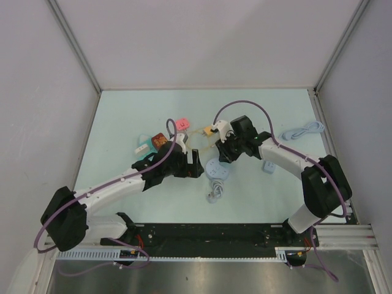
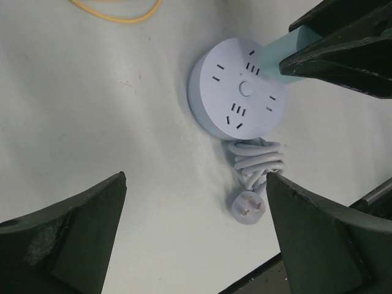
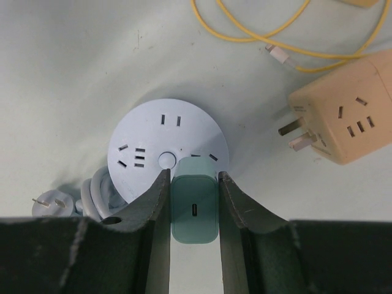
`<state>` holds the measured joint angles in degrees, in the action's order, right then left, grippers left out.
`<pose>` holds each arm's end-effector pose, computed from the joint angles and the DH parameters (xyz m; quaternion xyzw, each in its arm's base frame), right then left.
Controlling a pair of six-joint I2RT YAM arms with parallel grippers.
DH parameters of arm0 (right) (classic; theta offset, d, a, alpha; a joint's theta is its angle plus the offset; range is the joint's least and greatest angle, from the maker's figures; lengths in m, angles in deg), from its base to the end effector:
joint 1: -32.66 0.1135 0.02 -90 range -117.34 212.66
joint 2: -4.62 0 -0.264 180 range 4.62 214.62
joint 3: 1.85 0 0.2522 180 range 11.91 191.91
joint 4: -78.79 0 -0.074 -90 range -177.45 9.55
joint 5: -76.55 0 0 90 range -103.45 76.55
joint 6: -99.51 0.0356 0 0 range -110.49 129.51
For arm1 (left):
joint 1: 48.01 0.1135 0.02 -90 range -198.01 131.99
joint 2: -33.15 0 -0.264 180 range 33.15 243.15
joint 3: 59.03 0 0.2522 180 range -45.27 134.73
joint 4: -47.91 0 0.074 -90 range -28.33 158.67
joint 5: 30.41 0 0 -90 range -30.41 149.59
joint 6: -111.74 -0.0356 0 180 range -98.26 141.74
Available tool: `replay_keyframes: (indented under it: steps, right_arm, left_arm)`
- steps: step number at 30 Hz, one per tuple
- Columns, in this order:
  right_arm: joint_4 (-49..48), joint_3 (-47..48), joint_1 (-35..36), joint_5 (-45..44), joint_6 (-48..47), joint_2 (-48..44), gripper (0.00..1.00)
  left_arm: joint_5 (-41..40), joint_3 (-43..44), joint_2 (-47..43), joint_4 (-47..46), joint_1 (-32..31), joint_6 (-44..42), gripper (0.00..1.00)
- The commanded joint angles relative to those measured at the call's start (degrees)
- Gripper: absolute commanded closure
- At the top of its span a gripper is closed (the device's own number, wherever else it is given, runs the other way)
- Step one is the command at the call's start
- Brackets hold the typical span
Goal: Insert the plug
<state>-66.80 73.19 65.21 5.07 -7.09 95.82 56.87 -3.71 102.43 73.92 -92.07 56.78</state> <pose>0.2773 0.1904 0.2240 -0.4358 0.8224 0.1962 0.3087 0.1846 -0.1763 0.2292 0.0612 0.9039 -0.2526 0.3397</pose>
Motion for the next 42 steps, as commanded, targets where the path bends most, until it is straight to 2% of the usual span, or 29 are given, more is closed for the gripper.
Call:
replay_keyframes:
  steps: [1, 26, 42]
  right_arm:
    - [-3.5, 2.7, 0.1, 1.3, -0.6, 1.0, 1.0]
    - [0.2, 2.7, 0.2, -1.0, 1.0, 4.0, 1.0]
    - [-3.9, -7.5, 0.7, -8.9, 0.2, 2.8, 1.0]
  left_arm:
    - [-0.4, 0.7, 2.3, -1.4, 0.4, 2.2, 0.0]
    - [3.9, 5.5, 17.0, -5.8, -2.0, 4.1, 0.0]
    - [4.0, 8.2, 27.6, -7.6, -2.4, 5.2, 0.06]
